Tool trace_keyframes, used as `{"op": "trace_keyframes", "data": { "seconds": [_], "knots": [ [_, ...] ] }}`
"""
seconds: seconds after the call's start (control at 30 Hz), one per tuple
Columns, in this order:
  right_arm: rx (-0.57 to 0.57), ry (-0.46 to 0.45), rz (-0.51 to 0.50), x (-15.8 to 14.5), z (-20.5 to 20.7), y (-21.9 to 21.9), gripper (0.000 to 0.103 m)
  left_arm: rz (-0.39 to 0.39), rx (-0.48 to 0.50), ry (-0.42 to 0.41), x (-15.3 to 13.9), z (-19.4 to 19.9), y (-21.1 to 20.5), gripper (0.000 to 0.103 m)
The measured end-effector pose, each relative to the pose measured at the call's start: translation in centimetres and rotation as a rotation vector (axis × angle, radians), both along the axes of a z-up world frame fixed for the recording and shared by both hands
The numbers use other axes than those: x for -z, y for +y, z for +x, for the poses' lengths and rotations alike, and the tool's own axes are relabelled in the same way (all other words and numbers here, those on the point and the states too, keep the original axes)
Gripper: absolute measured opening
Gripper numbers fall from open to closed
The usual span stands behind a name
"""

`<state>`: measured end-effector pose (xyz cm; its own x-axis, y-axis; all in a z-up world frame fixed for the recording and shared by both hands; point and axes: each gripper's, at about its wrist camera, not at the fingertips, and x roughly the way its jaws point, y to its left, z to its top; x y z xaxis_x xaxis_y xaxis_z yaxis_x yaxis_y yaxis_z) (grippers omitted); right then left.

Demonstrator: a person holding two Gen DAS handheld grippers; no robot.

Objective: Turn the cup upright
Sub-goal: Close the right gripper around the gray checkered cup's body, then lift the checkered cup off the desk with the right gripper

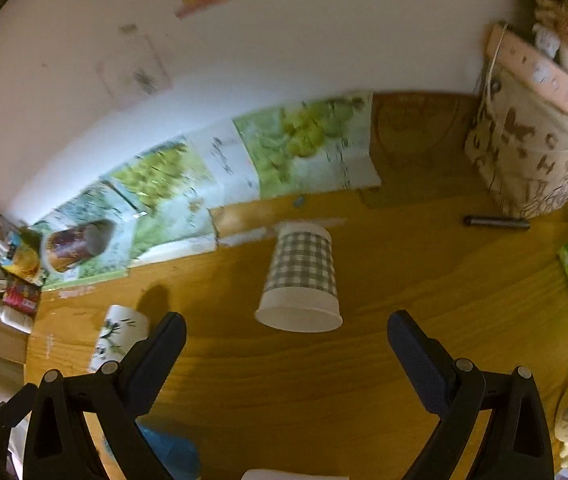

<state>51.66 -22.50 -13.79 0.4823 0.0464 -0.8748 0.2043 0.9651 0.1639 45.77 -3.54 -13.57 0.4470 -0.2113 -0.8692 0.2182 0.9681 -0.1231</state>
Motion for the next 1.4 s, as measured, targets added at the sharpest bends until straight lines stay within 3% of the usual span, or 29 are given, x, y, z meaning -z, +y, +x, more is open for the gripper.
{"op": "trace_keyframes", "data": {
  "seconds": [0.17, 0.33, 0.83, 1.03, 1.17, 1.4],
  "knots": [
    [0.018, 0.051, 0.012, 2.7, 1.7, -1.1, 0.101, -0.094, 0.022, 0.018, 0.6, 1.0, 0.1, 0.102],
    [0.036, 0.109, 0.017, 4.8, 2.8, -1.8, 0.101, -0.129, 0.033, 0.022, 0.9, 1.6, 0.0, 0.102],
    [-0.014, 0.187, -0.026, 7.0, 5.4, -1.5, 0.1, -0.112, 0.058, 0.048, 1.8, 2.7, 0.0, 0.102],
    [-0.06, 0.252, -0.094, 7.8, 6.2, -0.6, 0.091, -0.108, 0.076, 0.054, 2.0, 2.5, -0.6, 0.102],
    [-0.07, 0.265, -0.093, 8.0, 6.2, -0.3, 0.074, -0.1, 0.077, 0.059, 2.1, 2.5, -0.6, 0.102],
    [-0.073, 0.251, -0.121, 7.6, 5.8, -0.2, 0.071, -0.098, 0.064, 0.062, 2.2, 2.4, -0.3, 0.102]
  ]
}}
